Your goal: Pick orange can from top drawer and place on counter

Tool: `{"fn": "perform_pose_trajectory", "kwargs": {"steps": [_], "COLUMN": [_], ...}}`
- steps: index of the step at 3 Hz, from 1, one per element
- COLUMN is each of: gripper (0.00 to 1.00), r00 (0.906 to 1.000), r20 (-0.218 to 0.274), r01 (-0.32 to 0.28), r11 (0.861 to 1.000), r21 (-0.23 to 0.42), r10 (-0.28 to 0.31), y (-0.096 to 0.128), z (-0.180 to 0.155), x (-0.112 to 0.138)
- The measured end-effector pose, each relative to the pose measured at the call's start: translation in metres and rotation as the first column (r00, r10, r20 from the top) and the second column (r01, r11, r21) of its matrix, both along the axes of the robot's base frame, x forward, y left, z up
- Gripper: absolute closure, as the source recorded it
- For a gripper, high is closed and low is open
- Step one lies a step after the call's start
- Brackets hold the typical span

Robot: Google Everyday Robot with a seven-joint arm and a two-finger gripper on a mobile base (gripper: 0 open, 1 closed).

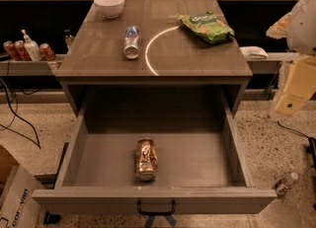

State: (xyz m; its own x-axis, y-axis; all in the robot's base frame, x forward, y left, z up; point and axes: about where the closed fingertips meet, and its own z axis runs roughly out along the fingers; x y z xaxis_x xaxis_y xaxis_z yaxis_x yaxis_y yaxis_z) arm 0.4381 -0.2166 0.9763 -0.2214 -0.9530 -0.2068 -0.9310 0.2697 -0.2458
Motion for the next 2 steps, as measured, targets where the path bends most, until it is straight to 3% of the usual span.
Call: {"fn": "perform_pose_trajectory", "kwargs": {"steps": [1,2], "gripper": [0.0,0.0], "r00": [1.0,0.9989], "r20": [0.003,-0.032], "r01": [0.001,0.035], "r11": [1.0,0.997], "r21": [0.002,0.067], "r10": [-0.001,-0.033], "y": [0.001,0.014], "z": [0.0,-0.016], "x": [0.0,0.007]}}
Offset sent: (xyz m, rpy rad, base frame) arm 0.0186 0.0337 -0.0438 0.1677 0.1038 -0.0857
